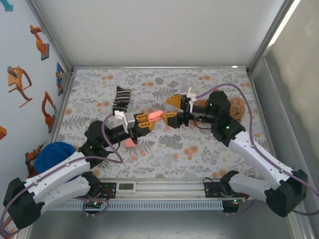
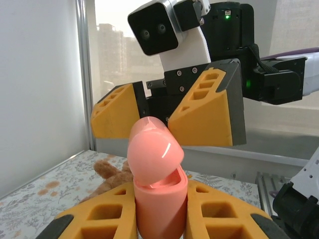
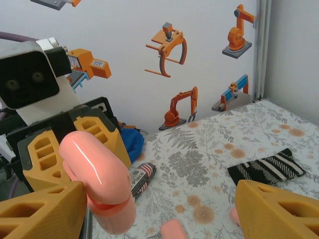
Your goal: Insert the wireless bluetooth earbuds into the charging case
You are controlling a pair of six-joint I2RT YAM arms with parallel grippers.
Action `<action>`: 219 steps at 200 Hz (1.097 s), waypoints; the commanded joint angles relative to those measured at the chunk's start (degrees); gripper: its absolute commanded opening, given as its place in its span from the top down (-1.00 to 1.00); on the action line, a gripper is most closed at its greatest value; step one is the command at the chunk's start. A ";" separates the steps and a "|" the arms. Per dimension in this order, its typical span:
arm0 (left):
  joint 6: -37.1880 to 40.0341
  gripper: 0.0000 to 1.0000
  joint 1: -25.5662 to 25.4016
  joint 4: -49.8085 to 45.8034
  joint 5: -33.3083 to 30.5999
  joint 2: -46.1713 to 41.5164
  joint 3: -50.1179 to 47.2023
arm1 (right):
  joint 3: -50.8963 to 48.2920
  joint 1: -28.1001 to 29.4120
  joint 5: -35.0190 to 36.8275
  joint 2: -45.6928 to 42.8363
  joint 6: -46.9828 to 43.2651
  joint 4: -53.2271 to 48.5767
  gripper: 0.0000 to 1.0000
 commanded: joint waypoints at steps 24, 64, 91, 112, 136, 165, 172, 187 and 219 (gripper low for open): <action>0.12 1.00 -0.12 1.65 2.09 -0.55 1.75 | 2.69 0.22 3.10 0.47 0.68 1.20 -0.52; 0.34 1.00 -0.17 0.87 1.67 -0.84 1.66 | 3.73 0.22 2.75 -0.20 0.60 0.28 -0.52; 0.34 1.00 -0.15 -0.09 0.67 -1.41 1.19 | 3.80 0.22 3.21 -2.19 0.77 -1.39 -0.52; 0.14 1.00 -0.13 -0.13 -1.04 -2.48 -0.25 | 4.22 0.23 5.48 -4.09 0.51 -5.13 -0.51; -0.52 1.00 -0.15 -0.02 -2.99 -4.46 -2.50 | 4.14 0.22 9.60 -6.14 0.89 -9.62 -0.51; -1.91 1.00 -0.19 -1.26 -4.94 -7.74 -5.35 | 3.80 0.16 14.59 -7.82 1.96 -16.77 -0.48; -2.18 1.00 -0.24 -1.87 -5.35 -8.76 -5.88 | 3.61 0.14 15.45 -8.05 2.19 -18.58 -0.46; -2.54 1.00 -0.24 -3.16 -6.31 -10.76 -6.95 | 2.90 0.14 16.86 -8.31 3.01 -22.19 -0.41; -2.43 1.00 -0.22 -6.84 -7.56 -15.20 -8.13 | 0.79 0.14 19.87 -8.96 5.01 -28.61 -0.34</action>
